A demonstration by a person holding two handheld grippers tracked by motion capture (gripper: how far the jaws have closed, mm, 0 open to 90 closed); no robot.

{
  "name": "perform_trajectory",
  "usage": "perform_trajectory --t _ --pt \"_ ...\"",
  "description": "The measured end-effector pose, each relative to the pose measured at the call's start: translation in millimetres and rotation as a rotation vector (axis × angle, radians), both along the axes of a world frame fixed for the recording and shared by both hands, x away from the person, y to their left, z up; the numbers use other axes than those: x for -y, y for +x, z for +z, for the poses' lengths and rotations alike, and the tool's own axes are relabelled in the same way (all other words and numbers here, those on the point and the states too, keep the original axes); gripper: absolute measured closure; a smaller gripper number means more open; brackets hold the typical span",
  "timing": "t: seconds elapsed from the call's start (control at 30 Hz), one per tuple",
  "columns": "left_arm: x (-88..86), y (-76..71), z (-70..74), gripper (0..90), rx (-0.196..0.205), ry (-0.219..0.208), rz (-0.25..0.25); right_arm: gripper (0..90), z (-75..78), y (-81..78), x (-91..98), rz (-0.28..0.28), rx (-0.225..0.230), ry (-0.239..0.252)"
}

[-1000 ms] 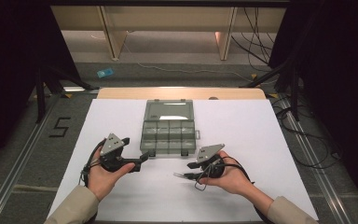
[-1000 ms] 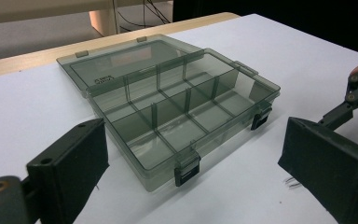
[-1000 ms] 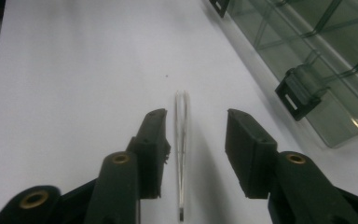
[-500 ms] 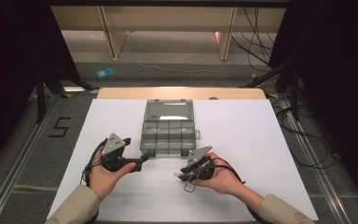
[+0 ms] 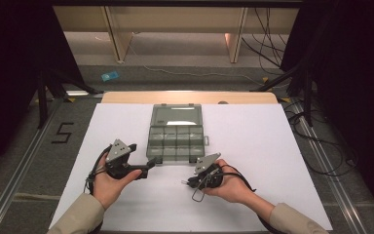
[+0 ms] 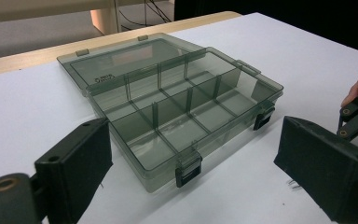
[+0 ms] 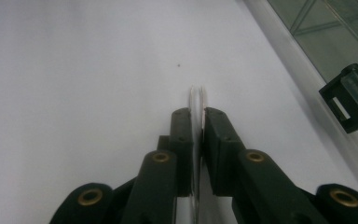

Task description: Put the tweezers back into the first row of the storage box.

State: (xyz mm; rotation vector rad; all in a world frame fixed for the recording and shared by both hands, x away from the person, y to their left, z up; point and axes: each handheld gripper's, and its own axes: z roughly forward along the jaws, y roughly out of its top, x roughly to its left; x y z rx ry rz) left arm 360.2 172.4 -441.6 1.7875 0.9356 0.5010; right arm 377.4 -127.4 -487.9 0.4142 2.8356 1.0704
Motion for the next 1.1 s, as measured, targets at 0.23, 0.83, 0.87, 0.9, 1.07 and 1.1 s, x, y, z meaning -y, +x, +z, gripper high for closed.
perform_trajectory --t 0.23,0.83,0.87,0.9,1.07,1.1 --pt "0.2 -0.2 0.2 10.1 0.0 -0.007 0.005 85.1 -0.5 0.1 0.6 0.006 -0.005 0.002" --pt "-1.7 -0.2 1.0 11.1 0.003 -0.008 0.007 87.5 1.1 -3.2 -0.5 0.035 0.031 -0.011" --pt "-1.9 -0.2 1.1 11.1 0.004 -0.009 0.007 87.5 1.4 -3.0 -0.2 0.033 0.036 -0.011" --pt "-2.2 0.0 1.1 11.1 0.006 -0.007 0.007 87.6 2.0 -2.6 0.2 0.033 0.037 -0.009" --pt "-2.4 0.0 1.1 11.3 0.007 -0.01 0.011 87.5 6.2 -1.0 1.9 0.023 0.051 0.009" --pt "-2.4 -0.1 1.1 11.3 0.006 -0.011 0.011 87.6 6.5 -0.8 2.2 0.022 0.054 0.009"
